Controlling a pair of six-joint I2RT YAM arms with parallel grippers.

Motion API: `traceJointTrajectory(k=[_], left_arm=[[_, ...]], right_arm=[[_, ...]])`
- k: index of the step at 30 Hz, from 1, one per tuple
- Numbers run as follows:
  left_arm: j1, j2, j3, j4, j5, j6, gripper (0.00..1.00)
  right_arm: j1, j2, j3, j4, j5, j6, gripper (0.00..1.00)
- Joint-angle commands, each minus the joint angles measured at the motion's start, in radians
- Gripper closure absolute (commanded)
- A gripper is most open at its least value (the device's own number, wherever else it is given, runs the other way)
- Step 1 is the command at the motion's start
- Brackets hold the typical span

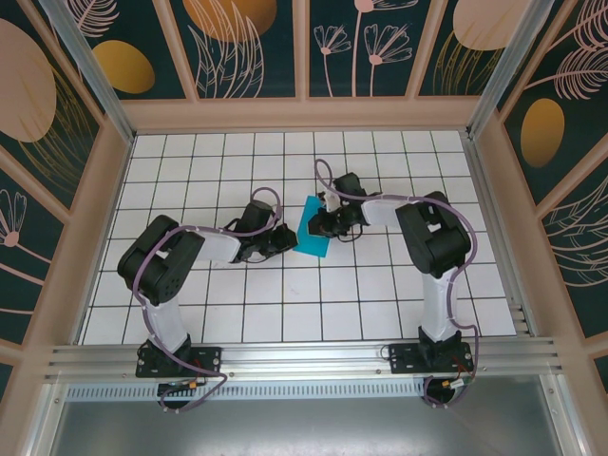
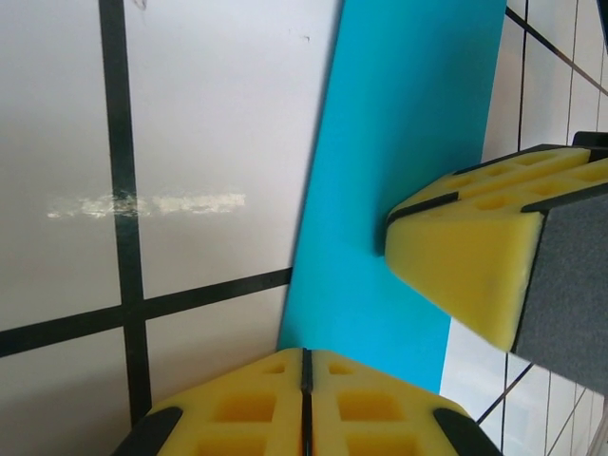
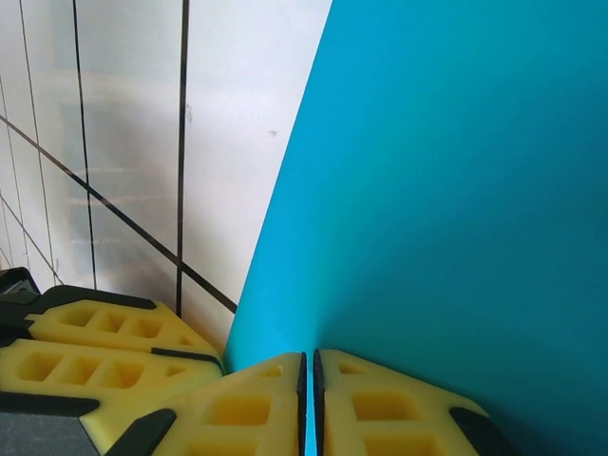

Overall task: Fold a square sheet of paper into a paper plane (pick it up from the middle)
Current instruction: Third fold the triangle at the center of the table.

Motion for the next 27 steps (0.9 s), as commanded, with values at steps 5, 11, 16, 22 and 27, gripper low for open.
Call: traceJointTrajectory(k=[5,11,16,22,27], left_arm=[[-0.085,0.001,-0.016,-0.023,0.04,-0.091,0.89],[-0.085,-0.065,0.036,-0.076,-0.005,-0.043,0.88],[-0.083,-0.082,0.098,-0.13,-0.079,0.008,0.86],[-0.083,-0.01,0.191,-0.195,-0.142,0.061,0.86],[-0.084,0.076,0.299,-0.249,-0.19,0.11,0.86]], right_arm=[[-0.034,-0.01,0.02,-0.095,0.019,-0.106,0.85],[-0.034,-0.09,-0.027,-0.069,0.01,-0.087,0.83],[-0.033,-0.201,-0.144,0.035,0.038,0.015,0.8],[-0.039,-0.364,-0.306,0.157,0.126,0.178,0.64],[-0.041,-0.445,-0.396,0.184,0.202,0.264,0.54]])
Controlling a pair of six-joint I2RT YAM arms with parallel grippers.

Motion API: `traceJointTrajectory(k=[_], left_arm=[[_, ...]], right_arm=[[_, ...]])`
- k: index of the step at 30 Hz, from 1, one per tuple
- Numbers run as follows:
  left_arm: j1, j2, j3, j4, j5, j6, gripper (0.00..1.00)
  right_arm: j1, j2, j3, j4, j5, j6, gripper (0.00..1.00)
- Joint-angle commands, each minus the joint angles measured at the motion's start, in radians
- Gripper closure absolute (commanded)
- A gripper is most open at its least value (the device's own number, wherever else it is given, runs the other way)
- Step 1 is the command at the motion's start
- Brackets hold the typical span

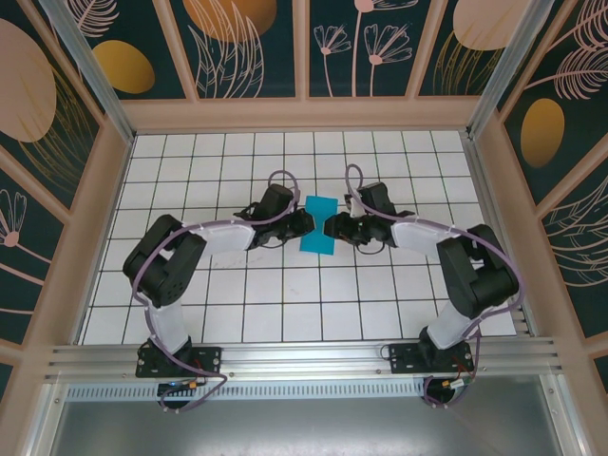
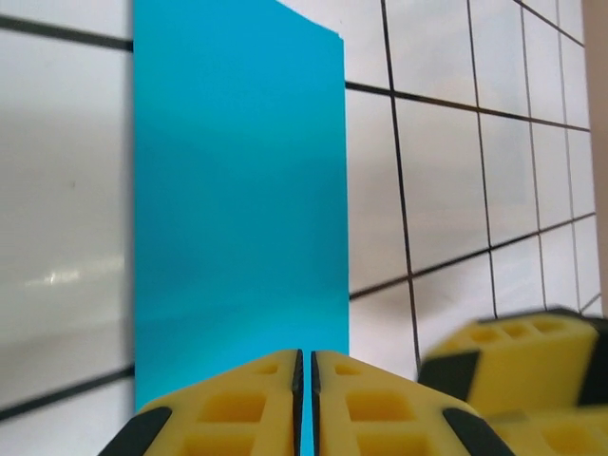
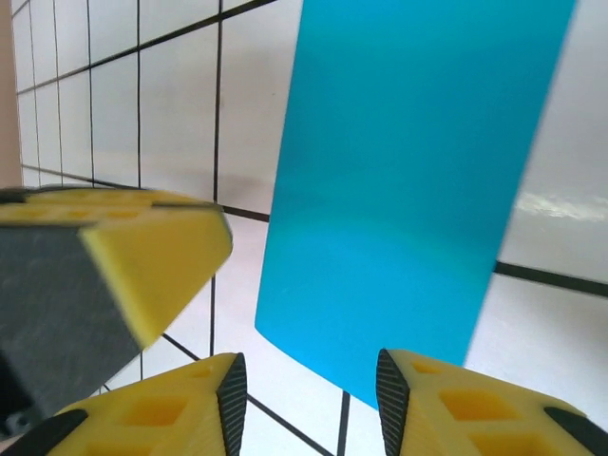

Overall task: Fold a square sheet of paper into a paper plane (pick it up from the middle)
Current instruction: Third fold the triangle at the center of the table.

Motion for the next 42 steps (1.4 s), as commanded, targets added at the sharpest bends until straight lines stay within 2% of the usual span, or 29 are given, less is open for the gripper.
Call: traceJointTrajectory(k=[1,5,11,17,25,42], left_arm=[[-0.001,0.074,0.068,-0.083,-0.049,0.065,0.86],[-0.001,0.132,0.111,-0.112,-0.068,0.072,0.87],[-0.001,0.156,0.097,-0.129,-0.079,0.044,0.87],[-0.005,0.119,0.021,-0.142,-0.062,-0.055,0.89],[-0.029,0.022,-0.136,-0.088,-0.065,-0.227,0.91],[-0.036,0.021,-0.173,-0.062,-0.071,-0.26,0.92]], right_arm=[[-0.008,-0.051,-0.057,0.055,0.077,0.102,0.53],[-0.008,-0.077,-0.107,0.078,0.094,0.154,0.47],[-0.007,-0.083,-0.129,0.07,0.1,0.212,0.46],[-0.002,-0.081,-0.126,0.017,0.115,0.251,0.47],[0.06,-0.085,-0.148,0.001,0.083,0.291,0.5],[0.122,-0.023,-0.124,-0.007,0.068,0.27,0.57]])
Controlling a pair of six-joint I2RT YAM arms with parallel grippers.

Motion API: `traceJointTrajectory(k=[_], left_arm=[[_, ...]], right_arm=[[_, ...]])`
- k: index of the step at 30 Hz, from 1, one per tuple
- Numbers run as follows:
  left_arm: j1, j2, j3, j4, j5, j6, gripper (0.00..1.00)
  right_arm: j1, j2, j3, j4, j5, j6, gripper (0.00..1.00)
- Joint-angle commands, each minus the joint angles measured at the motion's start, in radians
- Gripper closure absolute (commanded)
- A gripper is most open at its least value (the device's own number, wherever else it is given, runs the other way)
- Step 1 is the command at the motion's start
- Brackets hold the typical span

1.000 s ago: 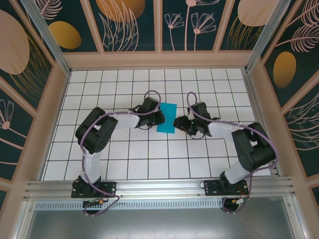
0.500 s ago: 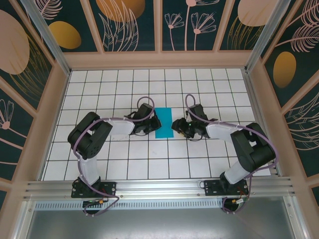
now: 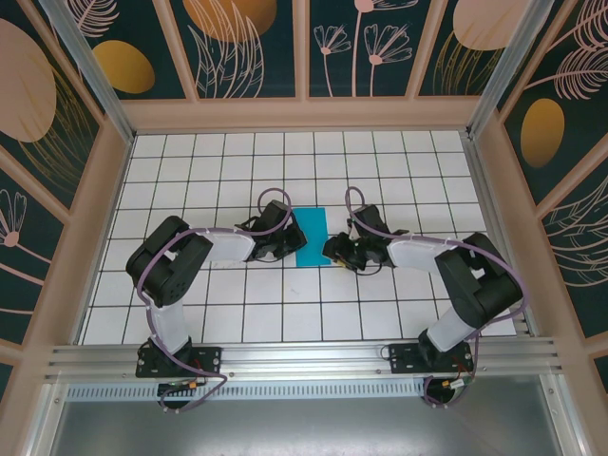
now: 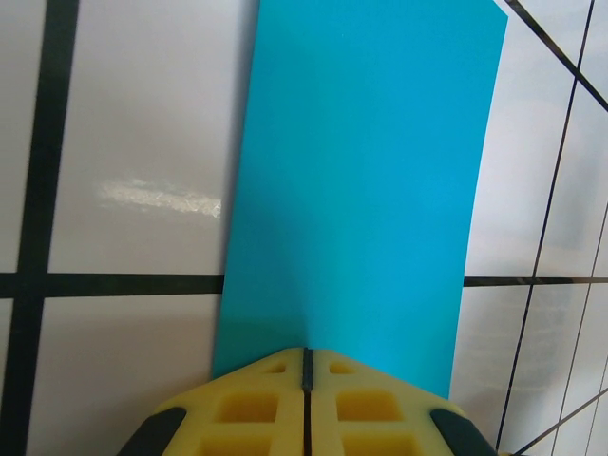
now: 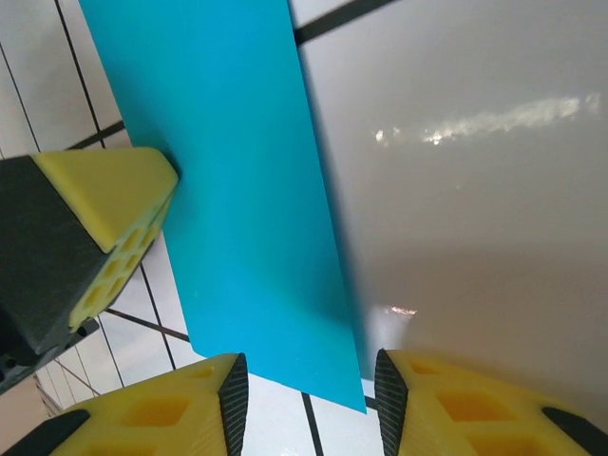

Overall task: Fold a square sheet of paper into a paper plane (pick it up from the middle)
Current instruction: Third fold the triangle at the center of the table.

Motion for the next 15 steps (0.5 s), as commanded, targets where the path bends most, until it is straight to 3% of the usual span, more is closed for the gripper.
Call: traceJointTrajectory(k=[1,15], left_arm=[[-0.01,0.021,-0.036,-0.088,-0.003,-0.014,0.92],[-0.01,0.019,-0.041,-0.082,0.0,-0.011,0.92]], right_arm=[[0.01,0.019,0.022,-0.023,-0.021,-0.013,0.57],[0.019,0.013,-0.005,0.074,-0.062,0.039,0.64]])
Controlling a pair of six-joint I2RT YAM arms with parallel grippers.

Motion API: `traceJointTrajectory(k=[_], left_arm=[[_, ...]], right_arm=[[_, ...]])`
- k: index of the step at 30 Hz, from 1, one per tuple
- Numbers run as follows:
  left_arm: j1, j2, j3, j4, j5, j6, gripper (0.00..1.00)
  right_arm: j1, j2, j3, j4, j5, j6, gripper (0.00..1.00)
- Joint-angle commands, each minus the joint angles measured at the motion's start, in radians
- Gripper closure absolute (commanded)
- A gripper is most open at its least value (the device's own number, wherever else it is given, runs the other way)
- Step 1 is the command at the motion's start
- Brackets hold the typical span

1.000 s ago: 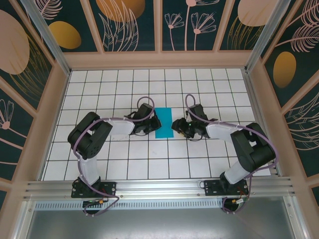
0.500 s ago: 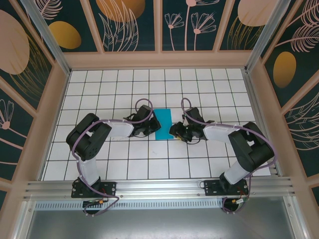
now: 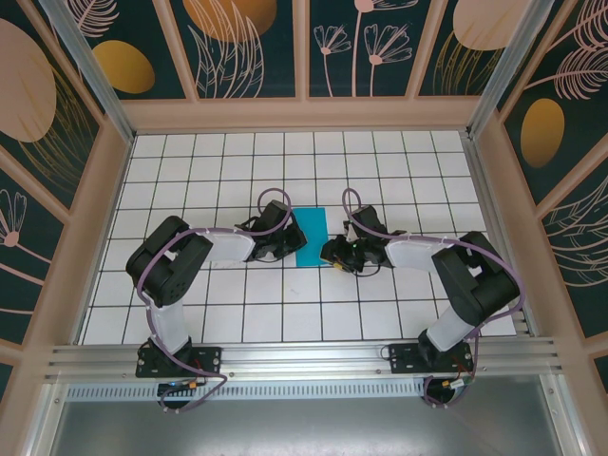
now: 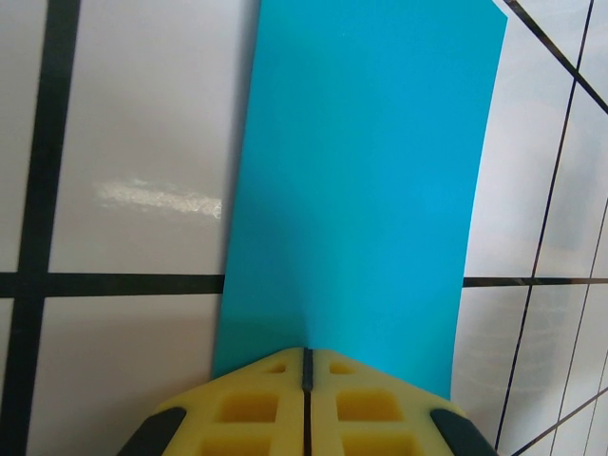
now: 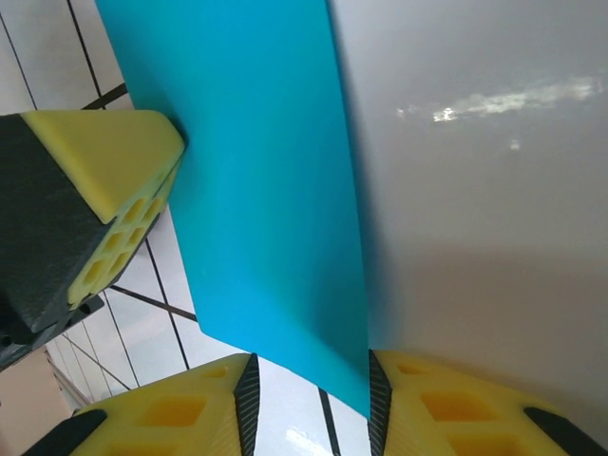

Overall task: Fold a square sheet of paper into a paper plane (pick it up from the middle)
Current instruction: Third fold the triangle at the center of the table.

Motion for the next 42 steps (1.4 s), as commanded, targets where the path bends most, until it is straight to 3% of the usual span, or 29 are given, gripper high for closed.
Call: traceJointTrajectory(k=[1,7,10,14,18,24,30,42], left_arm=[[-0.009,0.019,-0.038,-0.087,0.0,-0.009,0.92],[-0.01,0.013,-0.04,-0.086,0.002,-0.008,0.92],[-0.01,0.002,-0.042,-0.077,0.005,-0.002,0.91],[-0.01,-0.034,-0.029,-0.026,0.035,0.057,0.87],[-0.01,-0.071,0.004,0.016,0.052,0.125,0.84],[-0.009,-0.025,0.103,-0.08,-0.012,0.17,0.84],[-0.01,0.036,0.125,-0.088,0.007,0.173,0.87],[-0.01,0.101,0.146,-0.129,0.009,0.186,0.9]], right_arm=[[0.008,-0.006,-0.011,0.063,-0.013,0.04,0.65],[0.005,-0.009,-0.02,0.117,0.01,0.096,0.72],[0.001,-0.012,-0.021,0.108,0.035,0.116,0.81],[-0.011,-0.022,-0.02,0.035,0.067,0.097,0.95],[-0.019,-0.041,-0.024,-0.054,0.057,0.031,0.98],[-0.055,-0.096,-0.062,-0.115,0.05,-0.009,0.98],[-0.058,-0.107,-0.069,-0.1,0.043,0.005,0.96],[-0.058,-0.153,-0.063,-0.147,0.046,-0.01,0.8]])
